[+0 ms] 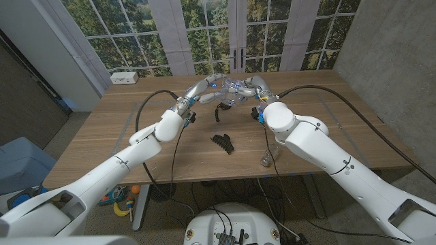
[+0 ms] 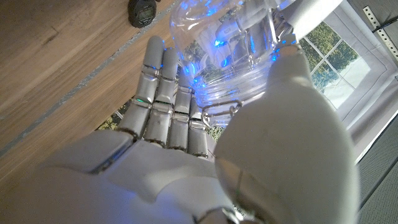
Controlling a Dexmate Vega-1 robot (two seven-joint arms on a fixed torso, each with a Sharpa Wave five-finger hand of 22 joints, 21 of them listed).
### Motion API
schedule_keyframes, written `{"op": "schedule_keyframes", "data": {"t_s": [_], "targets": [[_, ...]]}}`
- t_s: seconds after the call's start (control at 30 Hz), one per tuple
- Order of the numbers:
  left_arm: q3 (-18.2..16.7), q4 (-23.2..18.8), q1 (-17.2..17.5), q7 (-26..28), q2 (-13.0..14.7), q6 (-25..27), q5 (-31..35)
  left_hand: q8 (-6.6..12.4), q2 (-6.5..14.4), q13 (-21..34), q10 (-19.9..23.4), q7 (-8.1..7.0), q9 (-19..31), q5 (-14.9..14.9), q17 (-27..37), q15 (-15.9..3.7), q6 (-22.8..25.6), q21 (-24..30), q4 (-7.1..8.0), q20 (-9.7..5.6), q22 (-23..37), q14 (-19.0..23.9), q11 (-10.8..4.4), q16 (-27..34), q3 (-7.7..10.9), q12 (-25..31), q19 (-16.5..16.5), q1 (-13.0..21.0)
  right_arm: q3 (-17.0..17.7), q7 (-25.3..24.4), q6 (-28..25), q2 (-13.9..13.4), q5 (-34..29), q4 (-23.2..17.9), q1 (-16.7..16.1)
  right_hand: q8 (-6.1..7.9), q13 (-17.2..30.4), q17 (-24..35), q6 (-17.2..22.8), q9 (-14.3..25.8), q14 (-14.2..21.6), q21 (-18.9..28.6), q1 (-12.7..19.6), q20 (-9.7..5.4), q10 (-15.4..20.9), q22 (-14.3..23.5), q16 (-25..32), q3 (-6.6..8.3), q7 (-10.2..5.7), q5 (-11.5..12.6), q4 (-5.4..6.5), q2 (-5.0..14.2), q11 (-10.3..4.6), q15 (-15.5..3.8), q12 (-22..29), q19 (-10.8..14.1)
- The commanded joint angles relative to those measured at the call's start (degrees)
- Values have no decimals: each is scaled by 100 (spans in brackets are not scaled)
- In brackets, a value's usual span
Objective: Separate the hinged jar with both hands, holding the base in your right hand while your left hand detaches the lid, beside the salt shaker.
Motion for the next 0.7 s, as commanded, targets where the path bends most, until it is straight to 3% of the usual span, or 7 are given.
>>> {"op": "schedule_keyframes", "data": {"t_s": [0.03,0.17,0.5,0.7], "targets": [[110,-347,-152,-576,245,282,273,16,297,10,-38,-20,13,-92,1,-217,105,52,-70,36,19,23,42,-11,120,-47,5,254,-370,4,-526,59,-352,46,308,35,24,7,1036,-3,1400,48,1501,-864,1091,1,-26,1159,-994,53,-234,1434,-1010,-2028,-11,-410],[128,-430,-195,-721,293,341,323,74,595,16,-17,-11,29,-298,-13,-204,389,73,-152,38,23,-30,23,-32,210,-30,-8,617,-498,-32,-638,86,-523,72,387,30,48,7,1035,-6,1393,73,1498,-867,1078,-10,-47,1163,-993,57,-232,1434,-1006,-2027,-22,-422],[91,-499,-171,-696,304,301,372,119,698,21,65,-12,34,-466,-18,-223,640,93,-166,32,29,-41,-42,-30,238,6,-20,832,-536,135,-854,137,-572,181,524,20,65,38,1039,-15,1411,131,1492,-874,1093,-35,-70,1174,-994,66,-230,1435,-1027,-2029,-55,-469],[87,-766,-142,-568,410,525,853,161,896,38,190,-21,32,-603,10,-266,941,142,-144,39,46,17,-124,11,359,46,-2,1124,-620,358,-1378,101,-534,169,792,15,63,70,1045,-20,1426,175,1499,-875,1112,-50,-77,1183,-978,76,-239,1424,-988,-2028,-85,-486]]}}
